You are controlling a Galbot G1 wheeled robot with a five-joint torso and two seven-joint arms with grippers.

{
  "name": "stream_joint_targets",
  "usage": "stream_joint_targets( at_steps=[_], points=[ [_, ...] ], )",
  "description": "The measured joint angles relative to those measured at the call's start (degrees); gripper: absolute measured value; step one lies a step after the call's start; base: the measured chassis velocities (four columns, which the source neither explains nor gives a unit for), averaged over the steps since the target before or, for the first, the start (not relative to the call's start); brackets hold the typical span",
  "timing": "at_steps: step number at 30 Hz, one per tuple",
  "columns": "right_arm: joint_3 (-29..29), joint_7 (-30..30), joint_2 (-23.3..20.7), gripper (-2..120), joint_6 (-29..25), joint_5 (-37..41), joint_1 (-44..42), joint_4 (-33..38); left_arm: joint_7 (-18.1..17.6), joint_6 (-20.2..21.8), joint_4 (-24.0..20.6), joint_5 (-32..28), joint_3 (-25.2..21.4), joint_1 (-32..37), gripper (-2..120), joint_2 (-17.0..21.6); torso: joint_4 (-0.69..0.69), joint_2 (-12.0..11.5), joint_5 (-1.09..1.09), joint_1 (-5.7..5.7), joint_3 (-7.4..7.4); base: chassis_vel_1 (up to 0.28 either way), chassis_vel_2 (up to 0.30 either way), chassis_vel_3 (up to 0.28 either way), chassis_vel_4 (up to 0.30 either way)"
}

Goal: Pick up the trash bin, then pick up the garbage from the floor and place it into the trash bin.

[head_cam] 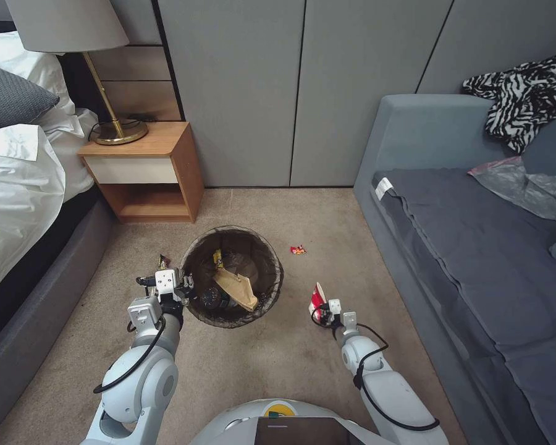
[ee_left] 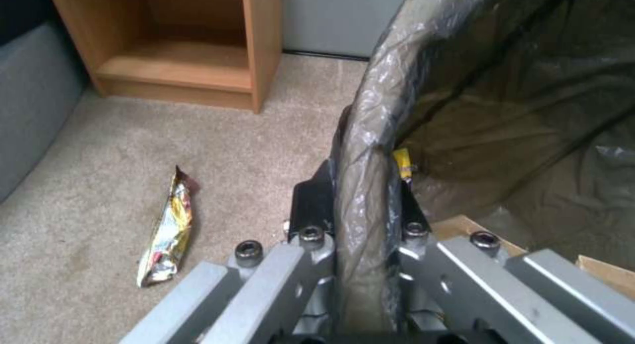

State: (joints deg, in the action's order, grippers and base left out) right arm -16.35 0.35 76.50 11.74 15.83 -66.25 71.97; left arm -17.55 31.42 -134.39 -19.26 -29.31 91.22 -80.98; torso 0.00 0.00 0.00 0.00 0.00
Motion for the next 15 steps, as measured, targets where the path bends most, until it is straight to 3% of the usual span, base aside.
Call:
stream_joint_targets(
  at_steps=[10,13,15],
  points=[
    [-0.4,0.7,0.0,0,-1.2,-0.6,-0.3,0.7,0.0,0.1,-0.1,-0.1,0.0,-0.1,4,0.0,0.00,0.0,0.00,0.00,0.00,0.000,0.000,0.000,0.000],
    [-0.9,2.0,-0.2,0,-2.5,-0.5,-2.0,4.9,0.0,0.1,-0.1,-0.1,0.0,-0.2,4,0.0,0.00,0.0,0.00,0.00,0.00,0.000,0.000,0.000,0.000],
    [-1.8,3.0,-0.7,0,-4.5,0.2,-4.4,11.5,0.0,0.1,-0.1,-0.1,0.0,-0.2,4,0.0,-0.01,0.0,0.00,0.00,0.00,0.000,0.000,0.000,0.000]
  ],
)
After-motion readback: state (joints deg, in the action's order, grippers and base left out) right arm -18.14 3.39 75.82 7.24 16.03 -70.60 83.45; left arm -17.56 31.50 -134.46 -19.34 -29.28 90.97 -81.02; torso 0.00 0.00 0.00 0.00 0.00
